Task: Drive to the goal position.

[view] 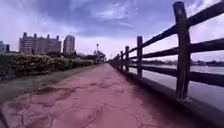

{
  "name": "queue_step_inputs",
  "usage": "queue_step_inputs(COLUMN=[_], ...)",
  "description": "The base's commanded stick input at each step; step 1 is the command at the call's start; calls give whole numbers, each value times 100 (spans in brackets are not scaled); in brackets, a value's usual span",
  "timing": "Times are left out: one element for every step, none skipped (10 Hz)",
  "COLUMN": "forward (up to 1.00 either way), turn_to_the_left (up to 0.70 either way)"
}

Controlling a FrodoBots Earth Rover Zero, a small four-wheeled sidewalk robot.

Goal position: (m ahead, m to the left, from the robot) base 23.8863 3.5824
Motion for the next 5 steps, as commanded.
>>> queue_step_inputs(forward=[91, 91, 91, 91, 91], turn_to_the_left=[0, 0, 0, 0, 0])
